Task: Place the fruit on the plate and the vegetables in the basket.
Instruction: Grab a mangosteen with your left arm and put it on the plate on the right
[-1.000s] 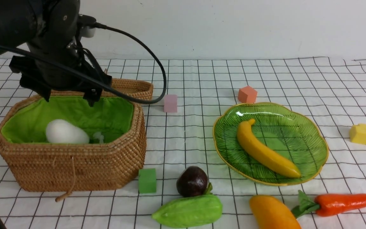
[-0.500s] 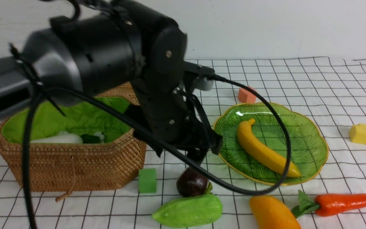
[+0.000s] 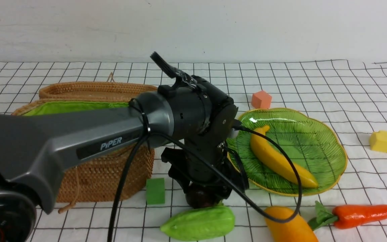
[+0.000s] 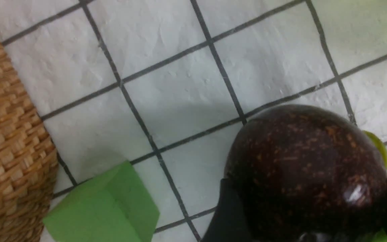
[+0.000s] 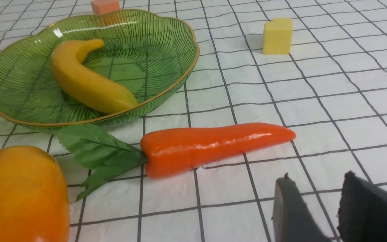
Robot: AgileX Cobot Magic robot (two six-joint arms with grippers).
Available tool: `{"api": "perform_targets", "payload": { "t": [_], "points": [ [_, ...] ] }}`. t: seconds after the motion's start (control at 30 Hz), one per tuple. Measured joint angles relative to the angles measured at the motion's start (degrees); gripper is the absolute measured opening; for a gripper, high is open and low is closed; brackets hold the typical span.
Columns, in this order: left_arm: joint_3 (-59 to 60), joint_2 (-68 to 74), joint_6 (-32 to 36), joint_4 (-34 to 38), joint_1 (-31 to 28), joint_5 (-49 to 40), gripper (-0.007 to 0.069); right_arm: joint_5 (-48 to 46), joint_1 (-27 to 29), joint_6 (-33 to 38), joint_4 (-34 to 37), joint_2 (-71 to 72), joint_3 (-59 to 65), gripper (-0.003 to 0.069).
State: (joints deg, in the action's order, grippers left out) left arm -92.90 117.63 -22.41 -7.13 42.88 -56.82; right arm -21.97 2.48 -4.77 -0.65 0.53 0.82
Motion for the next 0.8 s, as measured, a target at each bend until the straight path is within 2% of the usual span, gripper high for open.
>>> {"api": "perform_targets", "payload": {
  "t": [0.03, 0.23, 0.4, 0.6, 0.8],
  "points": [
    [0.0, -0.1, 0.4, -0.1, 0.0, 0.0, 0.0475, 0.0, 0.0, 0.0, 0.0, 0.0, 0.0, 0.0245],
    [-1.7, -1.9, 0.1, -1.3, 0.0, -0.5, 0.0471, 0.0, 0.0, 0.0, 0.0, 0.0, 0.0, 0.0245],
    [-10.7, -4.7, -1.8, -2.2, 0.0, -0.7, 0.0471, 0.0, 0.0, 0.0, 0.0, 0.0, 0.0, 0.0245],
    [-14.3, -4.4, -4.5, 1.5, 0.0, 6.4, 0.0471, 0.0, 0.0, 0.0, 0.0, 0.0, 0.0, 0.0245],
    [-14.4, 1.0, -8.1, 1.9, 0.0, 11.3, 0.0471, 0.0, 0.0, 0.0, 0.0, 0.0, 0.0, 0.0245]
  ]
}}
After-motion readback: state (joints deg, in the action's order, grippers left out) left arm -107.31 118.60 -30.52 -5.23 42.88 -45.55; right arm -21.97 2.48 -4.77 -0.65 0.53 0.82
